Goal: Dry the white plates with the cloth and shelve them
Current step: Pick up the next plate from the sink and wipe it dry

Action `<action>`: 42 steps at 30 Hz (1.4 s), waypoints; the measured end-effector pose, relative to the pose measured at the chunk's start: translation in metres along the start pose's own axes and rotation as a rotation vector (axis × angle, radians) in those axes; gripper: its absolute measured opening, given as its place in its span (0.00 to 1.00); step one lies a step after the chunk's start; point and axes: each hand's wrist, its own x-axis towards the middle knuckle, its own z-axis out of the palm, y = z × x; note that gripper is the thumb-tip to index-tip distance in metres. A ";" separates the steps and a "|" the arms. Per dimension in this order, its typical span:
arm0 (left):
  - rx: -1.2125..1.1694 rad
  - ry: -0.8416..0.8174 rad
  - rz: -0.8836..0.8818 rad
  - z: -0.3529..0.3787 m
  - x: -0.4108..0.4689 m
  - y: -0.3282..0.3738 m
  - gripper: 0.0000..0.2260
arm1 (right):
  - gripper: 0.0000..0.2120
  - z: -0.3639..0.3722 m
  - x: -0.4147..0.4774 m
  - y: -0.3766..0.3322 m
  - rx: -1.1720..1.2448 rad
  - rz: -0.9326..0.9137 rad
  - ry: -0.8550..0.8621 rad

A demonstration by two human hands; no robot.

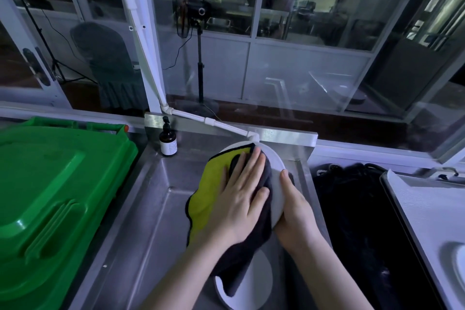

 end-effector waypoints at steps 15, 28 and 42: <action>-0.190 0.133 -0.748 0.018 -0.012 -0.020 0.16 | 0.21 -0.030 -0.022 -0.035 -0.345 -0.222 0.061; -0.863 0.003 -0.957 -0.018 0.001 0.017 0.09 | 0.12 -0.061 -0.035 -0.052 -1.093 -0.490 -0.192; -0.901 0.151 -1.204 0.009 -0.032 0.052 0.10 | 0.29 -0.126 -0.041 -0.051 -1.655 -0.546 -0.614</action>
